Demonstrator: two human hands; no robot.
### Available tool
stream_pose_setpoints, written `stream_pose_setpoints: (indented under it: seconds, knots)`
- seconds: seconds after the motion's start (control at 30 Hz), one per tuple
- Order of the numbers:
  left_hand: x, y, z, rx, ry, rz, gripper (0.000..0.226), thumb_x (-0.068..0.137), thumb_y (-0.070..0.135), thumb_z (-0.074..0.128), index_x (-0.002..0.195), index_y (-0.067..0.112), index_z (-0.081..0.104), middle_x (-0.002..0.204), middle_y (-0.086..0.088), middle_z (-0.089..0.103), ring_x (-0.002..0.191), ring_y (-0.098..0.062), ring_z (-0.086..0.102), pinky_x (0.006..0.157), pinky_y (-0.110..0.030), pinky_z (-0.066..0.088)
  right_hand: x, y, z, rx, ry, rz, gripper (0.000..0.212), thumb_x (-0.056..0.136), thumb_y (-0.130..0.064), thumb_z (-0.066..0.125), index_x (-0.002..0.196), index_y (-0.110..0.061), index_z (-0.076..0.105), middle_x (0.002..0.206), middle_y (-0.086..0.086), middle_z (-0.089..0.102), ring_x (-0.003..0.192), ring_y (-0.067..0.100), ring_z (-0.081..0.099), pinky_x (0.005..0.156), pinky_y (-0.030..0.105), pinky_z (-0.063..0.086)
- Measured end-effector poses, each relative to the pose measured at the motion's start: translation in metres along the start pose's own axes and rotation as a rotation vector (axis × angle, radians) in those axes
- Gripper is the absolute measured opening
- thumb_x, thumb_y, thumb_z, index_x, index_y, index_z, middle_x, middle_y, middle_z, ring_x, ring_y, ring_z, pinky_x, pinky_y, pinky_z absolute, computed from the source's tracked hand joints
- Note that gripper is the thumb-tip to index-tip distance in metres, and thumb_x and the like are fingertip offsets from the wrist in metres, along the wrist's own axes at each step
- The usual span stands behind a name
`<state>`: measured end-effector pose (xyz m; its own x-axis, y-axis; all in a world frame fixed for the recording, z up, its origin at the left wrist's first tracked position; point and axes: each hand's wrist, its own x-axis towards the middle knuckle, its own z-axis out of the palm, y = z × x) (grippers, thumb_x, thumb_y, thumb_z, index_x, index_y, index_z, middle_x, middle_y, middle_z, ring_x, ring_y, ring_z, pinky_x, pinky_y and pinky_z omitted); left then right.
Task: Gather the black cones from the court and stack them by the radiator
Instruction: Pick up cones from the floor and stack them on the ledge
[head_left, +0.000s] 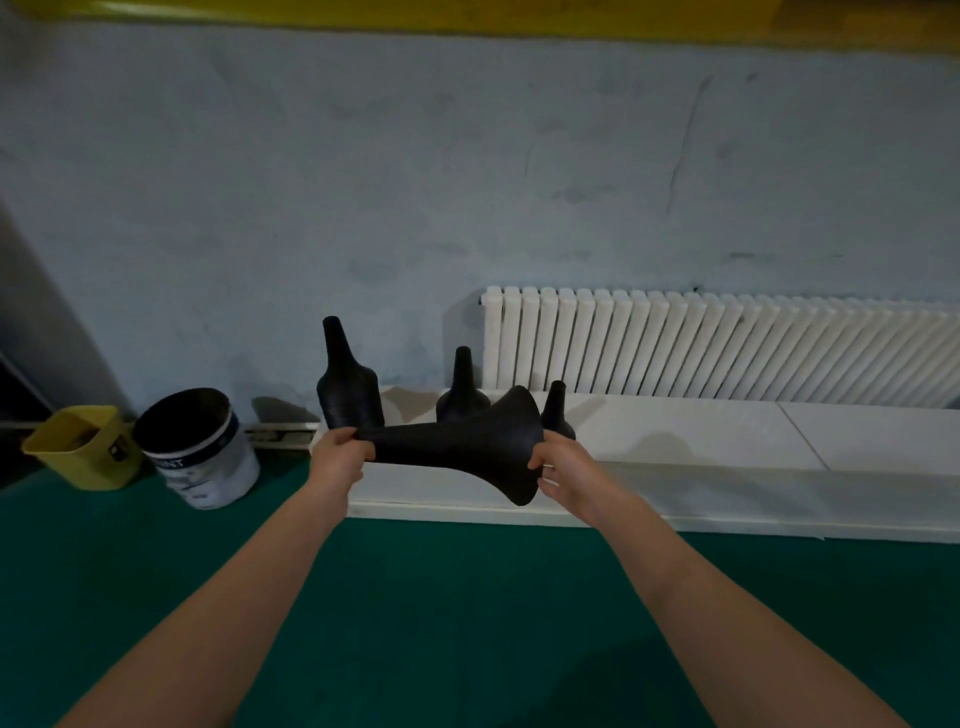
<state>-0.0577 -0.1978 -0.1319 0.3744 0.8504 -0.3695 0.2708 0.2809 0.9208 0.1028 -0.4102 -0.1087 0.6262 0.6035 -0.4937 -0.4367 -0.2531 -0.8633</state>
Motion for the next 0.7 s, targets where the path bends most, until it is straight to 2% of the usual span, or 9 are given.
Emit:
stream_pose_setpoints:
  seconds: [0.17, 0.23, 0.33, 0.4, 0.47, 0.53, 0.6, 0.7]
  knots:
    - [0.066, 0.025, 0.006, 0.019, 0.004, 0.002, 0.046, 0.087, -0.004, 0.054, 0.132, 0.004, 0.052, 0.125, -0.018, 0.054, 0.102, -0.027, 0.052, 0.082, -0.033, 0.044, 0.071, -0.024, 0.018, 0.023, 0.027, 0.004, 0.043, 0.079, 0.004, 0.046, 0.118, -0.01, 0.057, 0.126, 0.013, 0.053, 0.119, 0.026, 0.048, 0.087, 0.03, 0.04]
    - [0.098, 0.042, 0.008, 0.015, 0.002, -0.005, 0.044, 0.088, -0.004, 0.054, 0.131, 0.002, 0.052, 0.126, -0.018, 0.054, 0.11, -0.032, 0.054, 0.084, -0.034, 0.045, 0.098, -0.037, 0.029, 0.03, 0.022, 0.005, 0.047, 0.079, 0.003, 0.047, 0.122, -0.013, 0.056, 0.125, 0.011, 0.053, 0.116, 0.025, 0.049, 0.082, 0.029, 0.042]
    - [0.14, 0.066, 0.01, 0.026, -0.016, 0.023, 0.041, 0.088, -0.003, 0.055, 0.129, 0.002, 0.054, 0.127, -0.02, 0.056, 0.116, -0.036, 0.053, 0.089, -0.038, 0.045, 0.134, -0.058, 0.042, 0.033, 0.03, 0.031, 0.041, 0.081, 0.001, 0.048, 0.118, -0.015, 0.056, 0.122, 0.012, 0.053, 0.109, 0.024, 0.051, 0.073, 0.028, 0.044]
    - [0.168, 0.075, 0.01, 0.042, -0.049, 0.051, 0.038, 0.088, -0.001, 0.058, 0.126, 0.002, 0.056, 0.125, -0.022, 0.057, 0.109, -0.037, 0.055, 0.08, -0.035, 0.046, 0.158, -0.072, 0.05, 0.047, 0.065, 0.04, 0.031, 0.082, 0.0, 0.049, 0.107, -0.017, 0.058, 0.117, 0.011, 0.054, 0.108, 0.024, 0.051, 0.074, 0.028, 0.044]
    - [0.19, 0.083, 0.01, 0.072, -0.07, 0.07, 0.037, 0.088, 0.002, 0.062, 0.124, 0.003, 0.057, 0.124, -0.021, 0.058, 0.104, -0.035, 0.057, 0.074, -0.032, 0.045, 0.176, -0.08, 0.056, 0.06, 0.093, 0.048, 0.026, 0.083, 0.001, 0.048, 0.099, -0.017, 0.059, 0.112, 0.009, 0.055, 0.108, 0.024, 0.051, 0.082, 0.028, 0.044]
    - [0.215, 0.093, 0.013, 0.085, -0.075, 0.075, 0.039, 0.086, 0.006, 0.066, 0.124, 0.003, 0.059, 0.123, -0.02, 0.06, 0.11, -0.035, 0.057, 0.08, -0.032, 0.046, 0.198, -0.087, 0.062, 0.067, 0.094, 0.048, 0.029, 0.084, 0.001, 0.048, 0.106, -0.015, 0.059, 0.113, 0.01, 0.054, 0.112, 0.025, 0.05, 0.086, 0.03, 0.042]
    - [0.235, 0.104, 0.018, 0.077, -0.071, 0.061, 0.04, 0.085, 0.008, 0.068, 0.124, 0.005, 0.06, 0.121, -0.017, 0.061, 0.111, -0.032, 0.058, 0.088, -0.032, 0.048, 0.216, -0.094, 0.065, 0.046, 0.08, 0.057, 0.035, 0.083, -0.001, 0.049, 0.114, -0.014, 0.058, 0.118, 0.011, 0.055, 0.114, 0.026, 0.05, 0.083, 0.03, 0.042]
    - [0.259, 0.118, 0.027, 0.11, -0.078, 0.057, 0.04, 0.084, 0.013, 0.07, 0.123, 0.008, 0.061, 0.119, -0.014, 0.061, 0.109, -0.03, 0.059, 0.1, -0.036, 0.046, 0.245, -0.103, 0.064, 0.02, 0.091, 0.073, 0.027, 0.083, -0.003, 0.052, 0.107, -0.013, 0.06, 0.112, 0.011, 0.058, 0.105, 0.025, 0.055, 0.075, 0.028, 0.045]
